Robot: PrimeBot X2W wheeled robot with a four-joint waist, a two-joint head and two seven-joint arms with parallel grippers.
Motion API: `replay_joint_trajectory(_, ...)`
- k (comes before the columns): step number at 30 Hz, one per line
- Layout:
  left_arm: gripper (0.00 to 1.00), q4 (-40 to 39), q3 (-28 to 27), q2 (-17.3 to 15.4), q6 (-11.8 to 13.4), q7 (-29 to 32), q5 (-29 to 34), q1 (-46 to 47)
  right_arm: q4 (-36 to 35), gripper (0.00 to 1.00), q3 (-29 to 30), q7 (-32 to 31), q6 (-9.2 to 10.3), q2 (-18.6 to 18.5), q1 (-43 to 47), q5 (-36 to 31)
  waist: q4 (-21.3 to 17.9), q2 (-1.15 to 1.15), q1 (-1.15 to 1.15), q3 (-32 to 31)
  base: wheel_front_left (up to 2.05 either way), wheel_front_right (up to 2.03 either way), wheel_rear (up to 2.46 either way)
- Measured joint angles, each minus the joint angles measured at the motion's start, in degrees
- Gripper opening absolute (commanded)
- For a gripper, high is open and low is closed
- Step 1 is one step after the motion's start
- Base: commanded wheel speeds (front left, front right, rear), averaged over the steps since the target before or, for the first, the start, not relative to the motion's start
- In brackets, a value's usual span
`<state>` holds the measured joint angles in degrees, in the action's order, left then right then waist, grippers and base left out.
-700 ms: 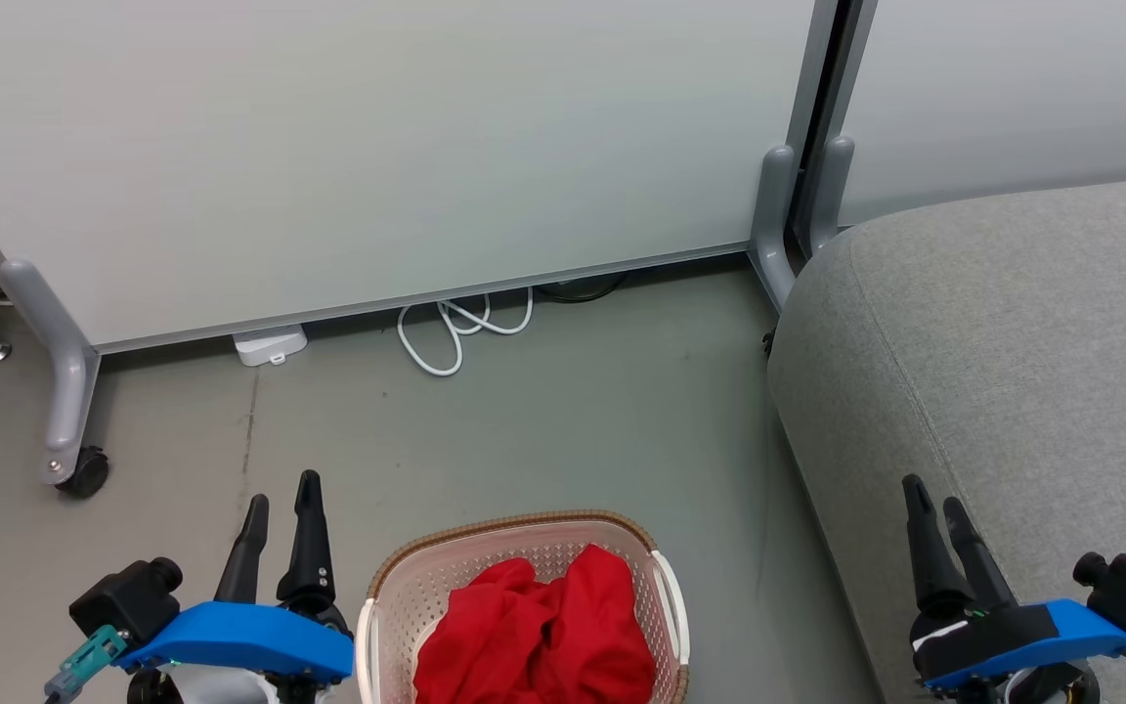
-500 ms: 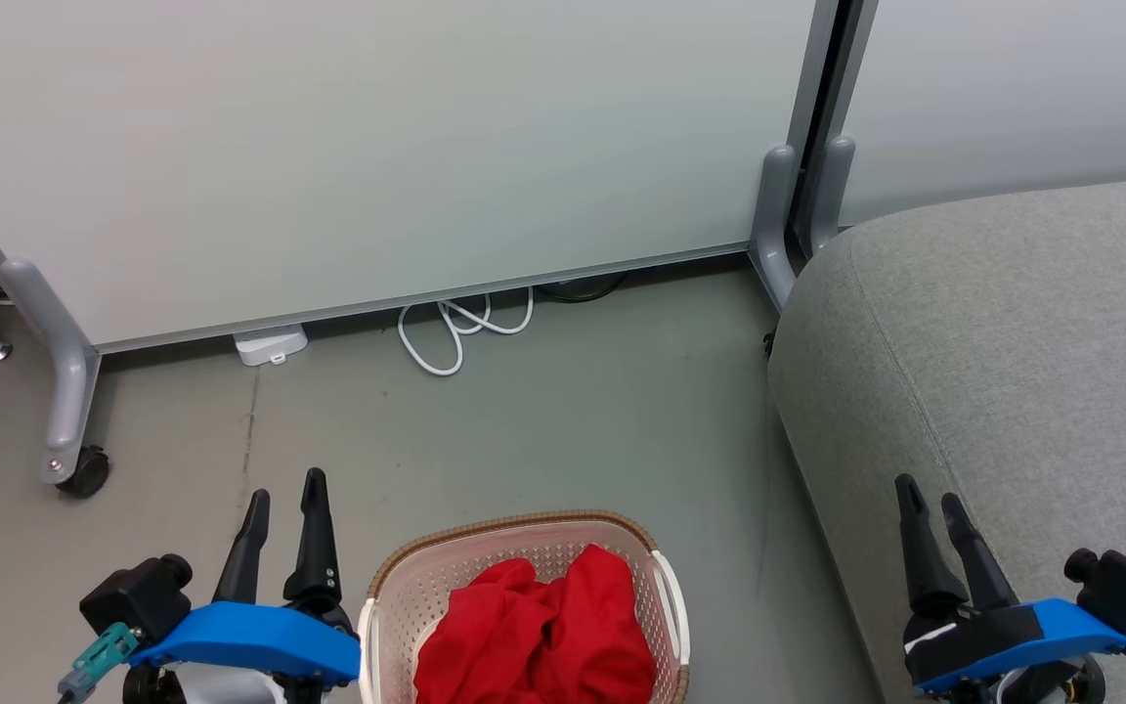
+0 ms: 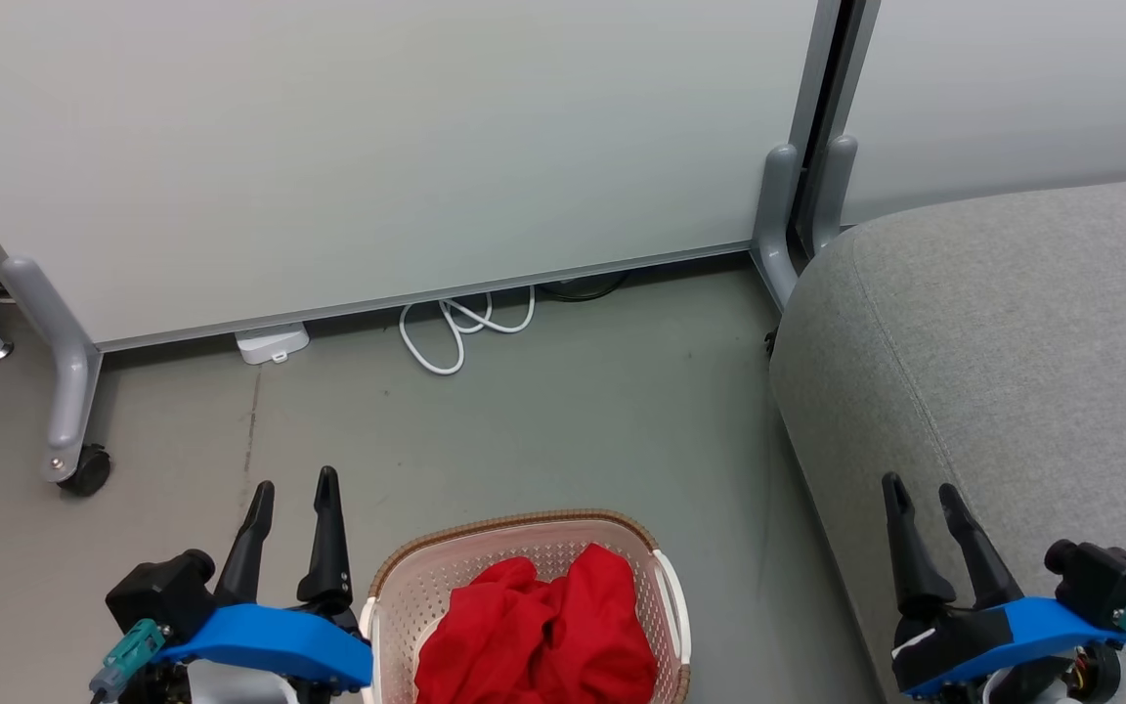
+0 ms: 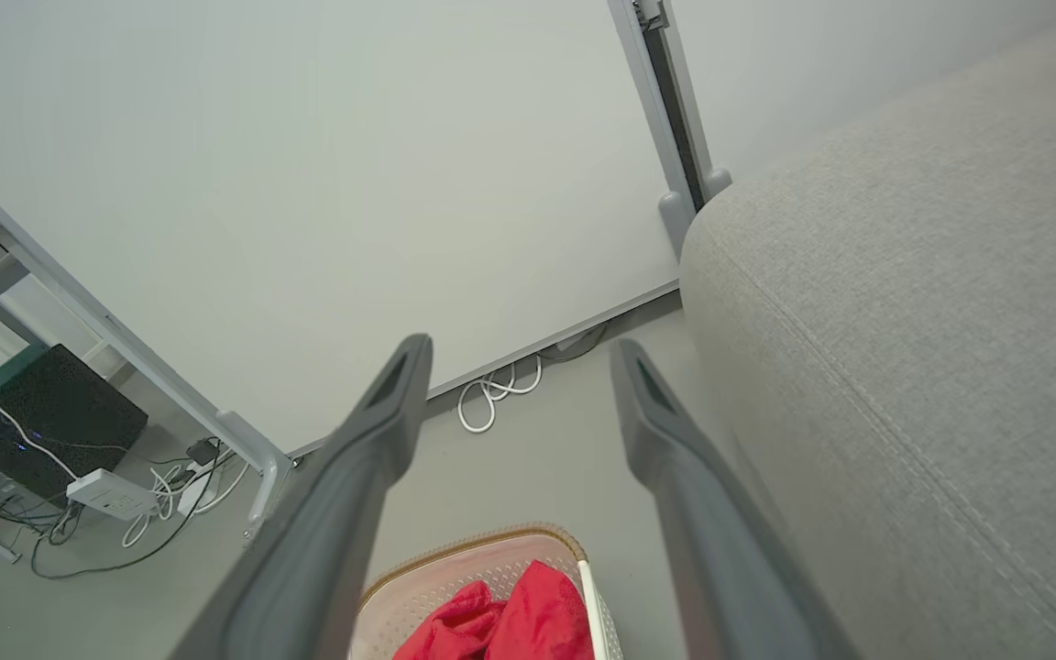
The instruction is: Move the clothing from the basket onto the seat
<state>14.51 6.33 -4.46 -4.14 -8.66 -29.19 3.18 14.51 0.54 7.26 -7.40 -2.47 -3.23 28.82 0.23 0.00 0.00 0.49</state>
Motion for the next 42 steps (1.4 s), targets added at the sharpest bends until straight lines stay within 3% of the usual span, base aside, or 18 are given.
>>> replay_joint_trajectory(16,1.0,1.14,-0.03,0.0,-0.2,-2.23,8.23,0.03,-0.33,1.0,0.1,1.42,0.0,-0.08,0.01,-9.18,0.03,0.0,0.0,-0.16,0.0,0.0,0.0)
replay_joint_trajectory(42,1.0,3.33,-1.1,1.34,-1.81,-5.13,14.11,0.08,-0.08,1.0,0.52,4.26,-0.02,-0.2,0.01,-20.12,0.25,0.0,0.0,-0.27,0.0,0.0,0.0)
